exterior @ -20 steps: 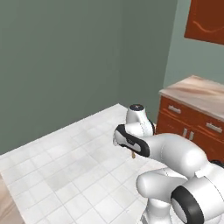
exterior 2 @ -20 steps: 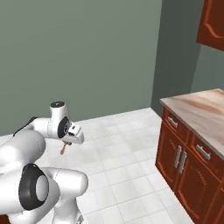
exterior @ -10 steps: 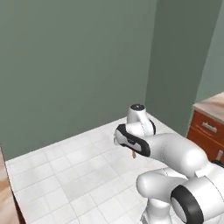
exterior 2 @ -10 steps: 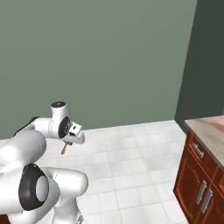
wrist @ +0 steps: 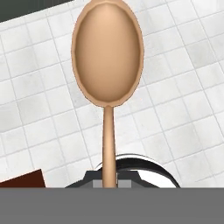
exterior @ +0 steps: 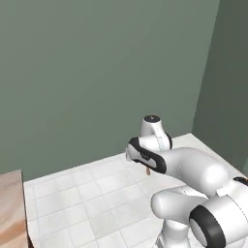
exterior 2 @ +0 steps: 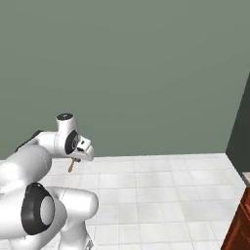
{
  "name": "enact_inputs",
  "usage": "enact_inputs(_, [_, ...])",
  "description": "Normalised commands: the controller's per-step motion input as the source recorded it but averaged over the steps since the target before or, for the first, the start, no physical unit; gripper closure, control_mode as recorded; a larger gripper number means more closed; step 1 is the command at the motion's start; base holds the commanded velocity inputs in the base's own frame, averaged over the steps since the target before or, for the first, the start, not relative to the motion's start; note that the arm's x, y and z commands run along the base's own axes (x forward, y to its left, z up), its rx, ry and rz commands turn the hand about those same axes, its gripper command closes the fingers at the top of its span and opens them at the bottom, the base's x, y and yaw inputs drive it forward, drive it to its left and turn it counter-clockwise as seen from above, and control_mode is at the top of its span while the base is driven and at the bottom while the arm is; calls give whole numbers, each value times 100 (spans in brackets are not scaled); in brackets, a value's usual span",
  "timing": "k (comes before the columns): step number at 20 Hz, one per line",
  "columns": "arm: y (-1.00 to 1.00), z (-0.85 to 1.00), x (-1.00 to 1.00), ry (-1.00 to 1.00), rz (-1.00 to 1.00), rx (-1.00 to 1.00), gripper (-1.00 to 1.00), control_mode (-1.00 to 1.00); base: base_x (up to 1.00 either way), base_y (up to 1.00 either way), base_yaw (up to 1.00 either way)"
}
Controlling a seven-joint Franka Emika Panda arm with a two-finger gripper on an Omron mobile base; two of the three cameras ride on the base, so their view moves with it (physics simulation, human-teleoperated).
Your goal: Take the fork and place it on the left side of the plate. Then take the spoon and place it on the right side of the plate. Make sure they're directly next to the plate.
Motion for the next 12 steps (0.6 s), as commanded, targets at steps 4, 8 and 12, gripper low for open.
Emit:
enact_inputs(4, [0, 0, 0, 0, 0, 0, 100, 100, 79, -8, 28])
enact_inputs(8, [0, 0, 0, 0, 0, 0, 100, 100, 78, -8, 29])
enact_inputs(12, [0, 0, 0, 0, 0, 0, 100, 100, 78, -8, 30])
